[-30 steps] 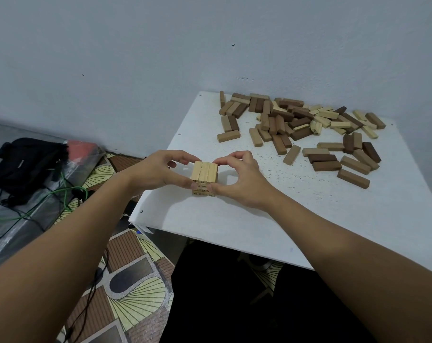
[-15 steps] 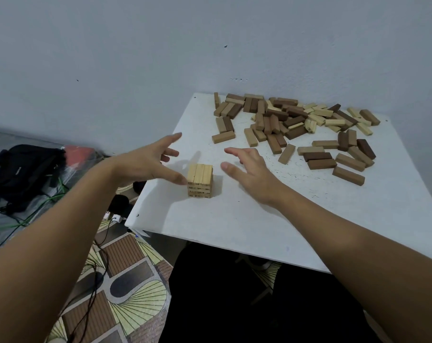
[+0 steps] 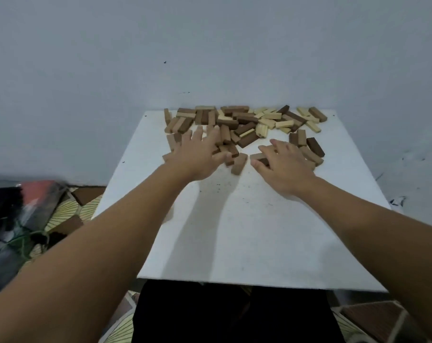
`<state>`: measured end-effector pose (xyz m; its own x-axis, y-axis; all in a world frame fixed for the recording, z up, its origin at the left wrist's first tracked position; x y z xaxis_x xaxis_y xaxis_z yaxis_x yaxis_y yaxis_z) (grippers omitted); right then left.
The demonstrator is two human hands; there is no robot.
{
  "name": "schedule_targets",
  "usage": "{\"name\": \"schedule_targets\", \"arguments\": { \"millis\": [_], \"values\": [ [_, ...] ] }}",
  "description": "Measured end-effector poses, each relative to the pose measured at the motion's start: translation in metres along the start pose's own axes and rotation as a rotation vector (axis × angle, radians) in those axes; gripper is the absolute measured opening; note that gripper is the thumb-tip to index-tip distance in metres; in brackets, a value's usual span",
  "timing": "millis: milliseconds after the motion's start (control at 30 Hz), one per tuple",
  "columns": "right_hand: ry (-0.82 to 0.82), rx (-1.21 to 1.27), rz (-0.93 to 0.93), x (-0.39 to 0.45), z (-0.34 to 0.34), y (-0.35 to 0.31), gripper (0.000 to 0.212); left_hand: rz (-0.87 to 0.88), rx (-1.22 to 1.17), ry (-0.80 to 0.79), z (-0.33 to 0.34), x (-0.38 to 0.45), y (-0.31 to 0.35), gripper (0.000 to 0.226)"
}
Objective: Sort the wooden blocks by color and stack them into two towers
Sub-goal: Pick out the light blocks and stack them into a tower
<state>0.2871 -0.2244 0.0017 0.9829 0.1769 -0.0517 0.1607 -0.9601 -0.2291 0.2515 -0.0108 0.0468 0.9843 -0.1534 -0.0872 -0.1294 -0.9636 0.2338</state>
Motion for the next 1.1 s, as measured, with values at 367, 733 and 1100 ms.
{"name": "schedule_targets", "arguments": {
  "millis": [367,733,1100],
  "values": [
    [0.014,-0.067,0.026,0.065,-0.002,0.065,0.062,-0.067,0.084,0.229,0.068,0.094,0.046,0.065],
    [0.122,0.024,0.063,0.122,-0.006,0.074,0.046,-0.15,-0.104,0.578,0.076,0.101,0.036,0.03],
    [0.037,0.187,0.011,0.126,-0.008,0.054,0.05,-0.127,-0.052,0.613,0.079,0.102,0.037,0.014]
  ]
}}
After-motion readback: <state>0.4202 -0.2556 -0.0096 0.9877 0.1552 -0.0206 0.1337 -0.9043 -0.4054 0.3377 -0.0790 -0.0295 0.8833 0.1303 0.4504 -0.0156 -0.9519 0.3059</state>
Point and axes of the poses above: each hand's wrist, its own x-axis towards the middle knuckle, its own z-axis out of the palm, y = z × x, the point moved 6 cm from there along x, towards the middle knuckle, and after that the axes turned 11 degrees about z, right-handed, at the moved point
